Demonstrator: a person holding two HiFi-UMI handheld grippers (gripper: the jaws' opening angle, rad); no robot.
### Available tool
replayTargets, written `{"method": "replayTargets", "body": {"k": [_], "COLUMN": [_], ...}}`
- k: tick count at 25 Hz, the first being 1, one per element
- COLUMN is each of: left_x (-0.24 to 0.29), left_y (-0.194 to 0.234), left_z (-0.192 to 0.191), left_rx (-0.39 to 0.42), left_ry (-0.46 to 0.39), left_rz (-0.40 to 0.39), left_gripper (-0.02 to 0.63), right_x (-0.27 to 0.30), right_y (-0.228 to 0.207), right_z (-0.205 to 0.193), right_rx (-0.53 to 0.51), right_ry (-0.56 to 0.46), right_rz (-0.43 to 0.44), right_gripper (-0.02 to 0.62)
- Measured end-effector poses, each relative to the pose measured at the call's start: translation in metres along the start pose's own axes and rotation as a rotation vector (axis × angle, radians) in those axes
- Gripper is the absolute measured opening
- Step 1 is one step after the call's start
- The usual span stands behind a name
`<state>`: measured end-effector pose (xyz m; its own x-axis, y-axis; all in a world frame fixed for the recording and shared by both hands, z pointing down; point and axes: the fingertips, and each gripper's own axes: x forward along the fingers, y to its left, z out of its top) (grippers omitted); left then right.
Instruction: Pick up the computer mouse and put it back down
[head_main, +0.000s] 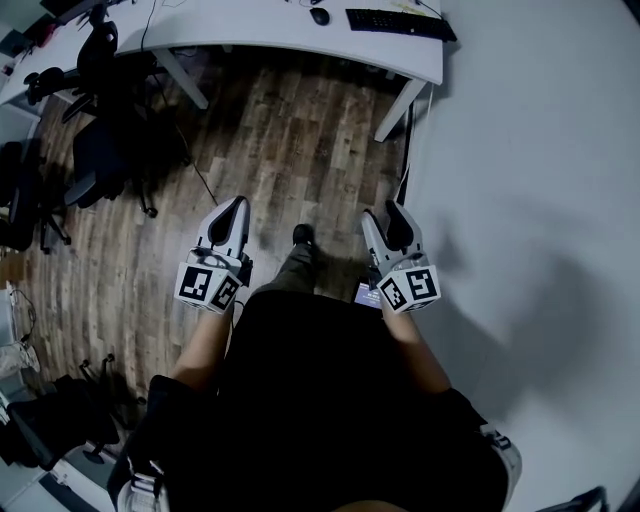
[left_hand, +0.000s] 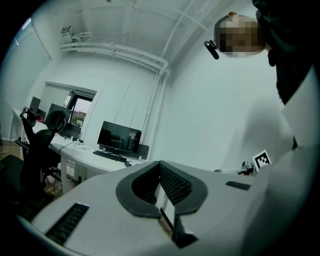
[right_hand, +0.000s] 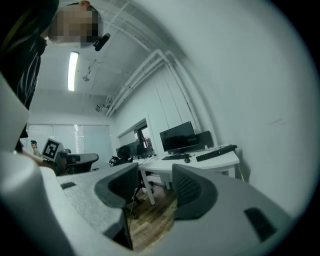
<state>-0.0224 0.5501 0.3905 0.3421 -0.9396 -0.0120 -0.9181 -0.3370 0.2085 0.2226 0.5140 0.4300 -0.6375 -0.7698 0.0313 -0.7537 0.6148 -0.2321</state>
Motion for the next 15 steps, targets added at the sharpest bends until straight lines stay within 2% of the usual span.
{"method": "replayTargets", "body": {"k": [8, 15], "left_x": [0.117, 0.185], "left_y": [0.059, 0.114], "left_z": [0.016, 0.031], "left_rx": [-0.026, -0.024], "left_ry": [-0.019, -0.043], "left_rz": [-0.023, -0.027], "left_gripper": [-0.005, -0.005], "right_x": [0.105, 0.205], "right_y": [-0.056, -0.069], "right_z": [0.033, 0.063], "right_rx": [-0.064, -0.103], "right_ry": [0.013, -0.003], "right_rz": [0.007, 0.070], "right_gripper": [0.213, 0.213]}}
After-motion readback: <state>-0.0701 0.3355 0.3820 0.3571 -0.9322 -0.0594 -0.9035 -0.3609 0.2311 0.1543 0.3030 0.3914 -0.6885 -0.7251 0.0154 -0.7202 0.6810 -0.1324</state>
